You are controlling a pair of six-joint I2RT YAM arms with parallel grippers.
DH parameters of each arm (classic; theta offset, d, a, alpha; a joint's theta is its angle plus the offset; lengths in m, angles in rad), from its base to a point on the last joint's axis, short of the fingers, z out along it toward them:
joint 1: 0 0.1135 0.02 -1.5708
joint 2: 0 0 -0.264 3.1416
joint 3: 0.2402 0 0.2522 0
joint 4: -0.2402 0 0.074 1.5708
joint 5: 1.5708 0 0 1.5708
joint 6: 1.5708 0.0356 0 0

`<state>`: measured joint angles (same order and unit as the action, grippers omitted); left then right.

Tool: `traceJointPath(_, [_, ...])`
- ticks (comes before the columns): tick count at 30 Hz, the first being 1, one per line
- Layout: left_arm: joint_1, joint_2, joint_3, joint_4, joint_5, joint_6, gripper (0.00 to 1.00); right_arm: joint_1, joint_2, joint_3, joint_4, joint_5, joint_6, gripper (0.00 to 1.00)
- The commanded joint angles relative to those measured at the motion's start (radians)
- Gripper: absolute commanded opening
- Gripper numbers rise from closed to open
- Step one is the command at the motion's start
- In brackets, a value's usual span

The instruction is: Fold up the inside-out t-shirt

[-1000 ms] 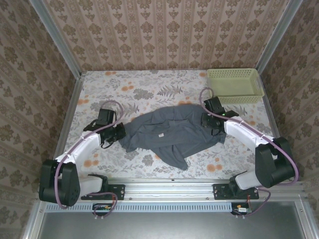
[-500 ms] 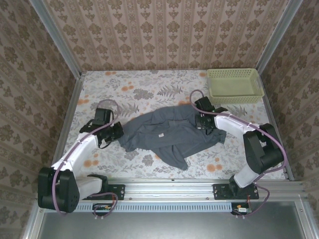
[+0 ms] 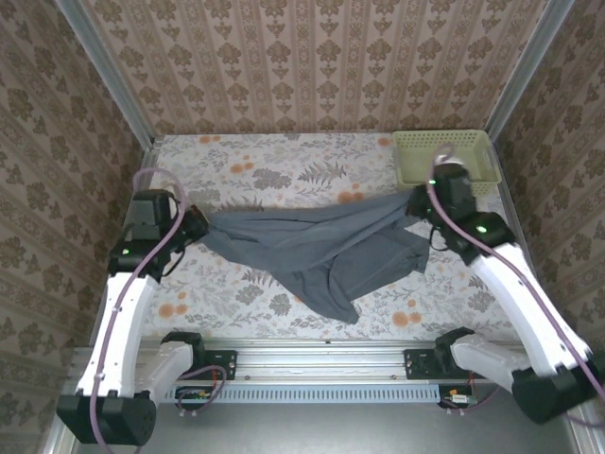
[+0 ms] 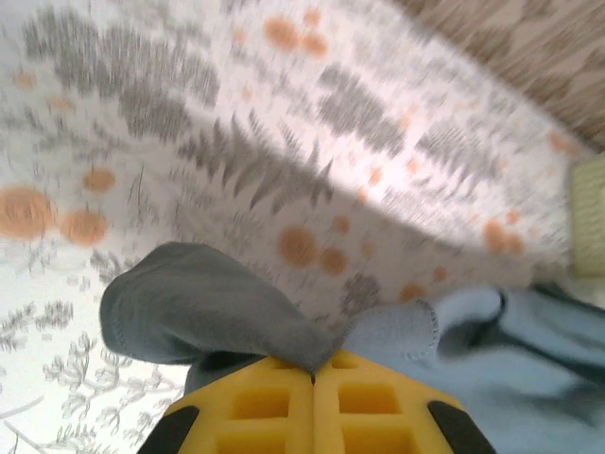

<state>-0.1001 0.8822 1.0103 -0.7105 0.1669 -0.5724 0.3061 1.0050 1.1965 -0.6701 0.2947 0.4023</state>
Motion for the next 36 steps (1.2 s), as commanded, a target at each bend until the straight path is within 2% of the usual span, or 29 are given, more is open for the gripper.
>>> traceJointPath(1, [0.024, -0.060, 0.119, -0.048, -0.010, 0.024, 0.00, -0.008, -0.095, 0.109, -0.118, 0.033, -0.028, 0.00])
traceJointPath(8, [0.039, -0.117, 0.386, -0.108, -0.001, 0.040, 0.00, -0.008, -0.213, 0.370, -0.172, -0.052, -0.032, 0.00])
traceJointPath(13, [0.038, -0.121, 0.546, -0.120, 0.058, 0.017, 0.00, -0.008, -0.216, 0.584, -0.190, -0.117, -0.027, 0.00])
traceJointPath(20, [0.039, -0.017, 0.580, -0.071, 0.120, -0.012, 0.00, -0.008, -0.101, 0.674, -0.121, -0.039, -0.058, 0.00])
traceJointPath(23, [0.040, 0.083, 0.567, -0.043, 0.121, 0.005, 0.00, -0.008, -0.016, 0.664, -0.056, 0.006, -0.082, 0.00])
traceJointPath(28, [0.041, 0.339, 0.565, 0.012, 0.096, 0.023, 0.00, -0.012, 0.206, 0.638, 0.042, 0.108, -0.136, 0.00])
traceJointPath(36, [0.066, 0.772, 0.618, 0.136, 0.072, 0.013, 0.00, -0.064, 0.598, 0.598, 0.197, 0.058, -0.111, 0.00])
